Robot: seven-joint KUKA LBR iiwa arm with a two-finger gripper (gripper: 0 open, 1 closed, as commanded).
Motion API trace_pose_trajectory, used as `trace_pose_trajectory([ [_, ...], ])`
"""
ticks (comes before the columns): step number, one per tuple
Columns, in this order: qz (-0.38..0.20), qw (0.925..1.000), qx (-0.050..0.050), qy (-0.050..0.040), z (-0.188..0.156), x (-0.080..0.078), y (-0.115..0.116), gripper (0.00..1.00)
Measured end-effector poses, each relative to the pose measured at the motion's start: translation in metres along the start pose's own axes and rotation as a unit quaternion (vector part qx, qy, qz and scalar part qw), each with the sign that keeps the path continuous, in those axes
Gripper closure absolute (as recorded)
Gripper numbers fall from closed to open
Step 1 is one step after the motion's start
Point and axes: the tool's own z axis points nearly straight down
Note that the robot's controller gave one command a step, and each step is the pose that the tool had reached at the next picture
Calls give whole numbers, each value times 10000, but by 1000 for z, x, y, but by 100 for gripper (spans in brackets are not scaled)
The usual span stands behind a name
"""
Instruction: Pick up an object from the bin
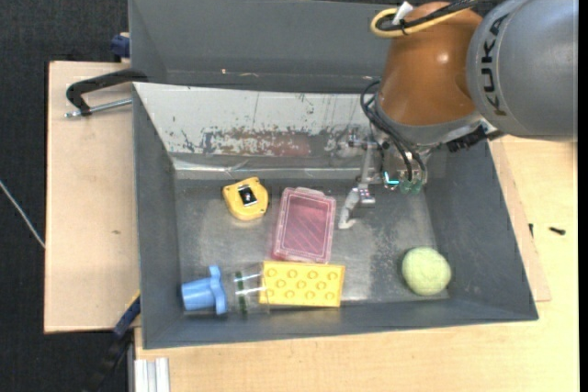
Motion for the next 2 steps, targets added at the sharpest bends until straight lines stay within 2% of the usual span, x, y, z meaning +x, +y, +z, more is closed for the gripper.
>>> trace_pose_trajectory([
  [1,2,10000,-2,-36,-5,-1,0,0],
  [2,1000,9950,-20,-32,78,13,-26,100],
])
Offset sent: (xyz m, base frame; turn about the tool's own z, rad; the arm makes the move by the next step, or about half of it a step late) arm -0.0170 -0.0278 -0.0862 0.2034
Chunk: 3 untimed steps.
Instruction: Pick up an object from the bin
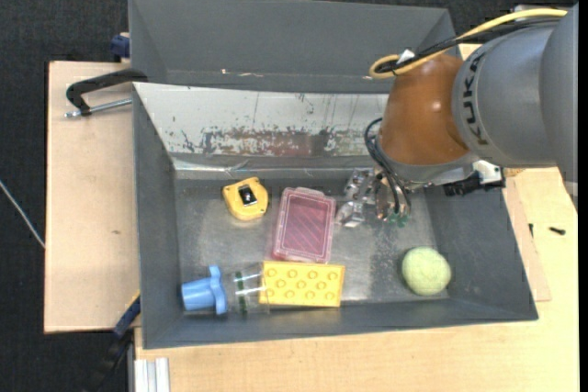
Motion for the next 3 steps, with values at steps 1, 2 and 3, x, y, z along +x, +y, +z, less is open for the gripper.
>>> trace_pose_trajectory([
  [1,2,10000,-2,-14,0,-1,0,100],
  [2,2,10000,-2,-19,0,-1,0,100],
  [3,3,10000,-2,-22,0,-1,0,100],
])
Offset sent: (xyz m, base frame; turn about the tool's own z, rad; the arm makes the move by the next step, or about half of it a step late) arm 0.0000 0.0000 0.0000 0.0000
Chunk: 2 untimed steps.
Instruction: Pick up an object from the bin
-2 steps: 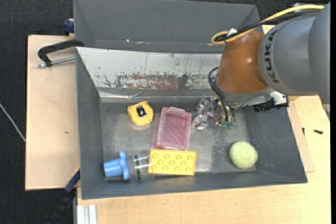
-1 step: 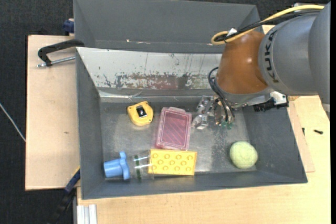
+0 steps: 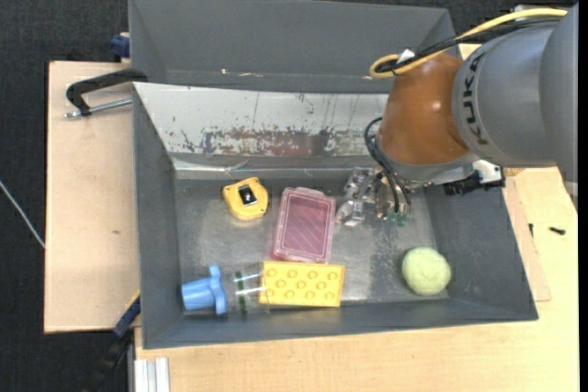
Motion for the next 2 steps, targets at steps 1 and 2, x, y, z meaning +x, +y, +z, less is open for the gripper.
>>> trace_pose_trajectory([
  [1,-1,10000,0,-2,0,0,0,100],
  [2,0,10000,0,-3,0,0,0,100],
])
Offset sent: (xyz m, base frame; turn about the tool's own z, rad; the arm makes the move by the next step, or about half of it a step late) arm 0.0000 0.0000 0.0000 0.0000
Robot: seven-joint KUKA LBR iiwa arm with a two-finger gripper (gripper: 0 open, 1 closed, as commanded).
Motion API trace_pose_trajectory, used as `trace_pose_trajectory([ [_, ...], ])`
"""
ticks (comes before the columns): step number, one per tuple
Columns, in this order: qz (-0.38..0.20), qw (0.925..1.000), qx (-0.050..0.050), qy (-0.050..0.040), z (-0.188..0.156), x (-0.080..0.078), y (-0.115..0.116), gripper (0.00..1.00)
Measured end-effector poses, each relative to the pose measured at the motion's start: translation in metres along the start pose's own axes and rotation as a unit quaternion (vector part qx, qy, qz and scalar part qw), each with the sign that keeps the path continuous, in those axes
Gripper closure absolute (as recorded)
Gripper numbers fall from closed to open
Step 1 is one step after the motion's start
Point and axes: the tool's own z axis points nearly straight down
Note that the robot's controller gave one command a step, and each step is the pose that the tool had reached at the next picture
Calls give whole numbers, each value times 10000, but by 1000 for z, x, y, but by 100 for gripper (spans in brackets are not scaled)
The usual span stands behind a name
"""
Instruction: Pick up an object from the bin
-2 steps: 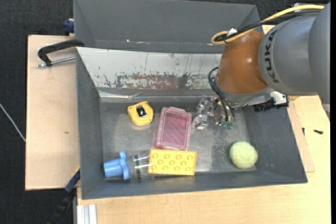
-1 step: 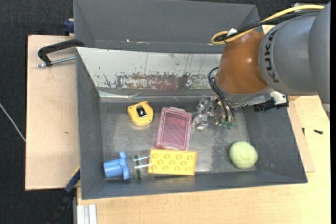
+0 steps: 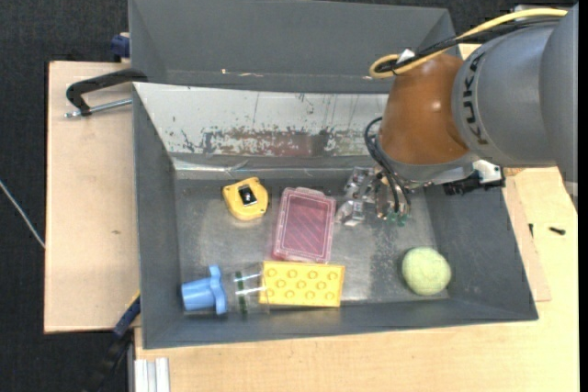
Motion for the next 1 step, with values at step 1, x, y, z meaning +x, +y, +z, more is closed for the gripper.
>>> trace_pose_trajectory([
  [1,1,10000,0,-1,0,0,0,100],
])
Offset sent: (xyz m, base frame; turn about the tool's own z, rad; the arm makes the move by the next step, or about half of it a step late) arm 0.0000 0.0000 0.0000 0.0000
